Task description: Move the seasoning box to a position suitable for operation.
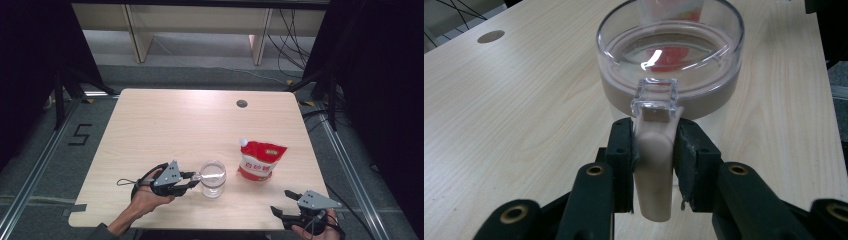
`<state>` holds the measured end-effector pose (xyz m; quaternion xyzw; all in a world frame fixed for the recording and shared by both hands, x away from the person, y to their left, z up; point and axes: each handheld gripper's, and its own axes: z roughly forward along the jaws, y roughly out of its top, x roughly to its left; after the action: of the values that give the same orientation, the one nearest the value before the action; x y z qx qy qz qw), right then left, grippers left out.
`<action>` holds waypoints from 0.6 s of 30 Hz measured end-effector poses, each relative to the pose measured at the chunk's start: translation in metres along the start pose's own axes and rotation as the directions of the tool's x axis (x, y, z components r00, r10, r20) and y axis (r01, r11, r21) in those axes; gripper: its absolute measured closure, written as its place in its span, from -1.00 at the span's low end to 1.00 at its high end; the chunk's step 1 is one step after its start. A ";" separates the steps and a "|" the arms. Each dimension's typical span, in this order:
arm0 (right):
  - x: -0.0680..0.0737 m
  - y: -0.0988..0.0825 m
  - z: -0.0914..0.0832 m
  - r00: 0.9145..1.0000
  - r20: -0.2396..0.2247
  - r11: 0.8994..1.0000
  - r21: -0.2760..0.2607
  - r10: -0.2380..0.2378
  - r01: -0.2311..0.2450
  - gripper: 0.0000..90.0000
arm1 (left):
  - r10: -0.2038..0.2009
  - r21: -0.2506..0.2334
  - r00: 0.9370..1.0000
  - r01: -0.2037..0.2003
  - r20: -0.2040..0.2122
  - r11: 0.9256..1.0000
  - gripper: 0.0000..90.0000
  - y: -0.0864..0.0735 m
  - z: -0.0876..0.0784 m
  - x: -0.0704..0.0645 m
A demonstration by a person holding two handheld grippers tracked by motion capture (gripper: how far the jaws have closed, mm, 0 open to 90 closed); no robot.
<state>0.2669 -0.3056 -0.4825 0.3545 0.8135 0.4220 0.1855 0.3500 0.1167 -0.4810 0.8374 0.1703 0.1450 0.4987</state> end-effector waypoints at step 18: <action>-0.001 -0.002 0.000 1.000 -0.013 1.000 0.000 -0.004 0.004 -0.41 | -0.197 -0.027 0.980 0.197 -0.009 0.980 -0.48 0.011 -0.025 -0.012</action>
<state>0.2670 -0.3067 -0.4841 0.3502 0.8155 0.4238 0.1811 0.3298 0.1266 -0.4608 0.8090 0.2532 0.1021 0.5205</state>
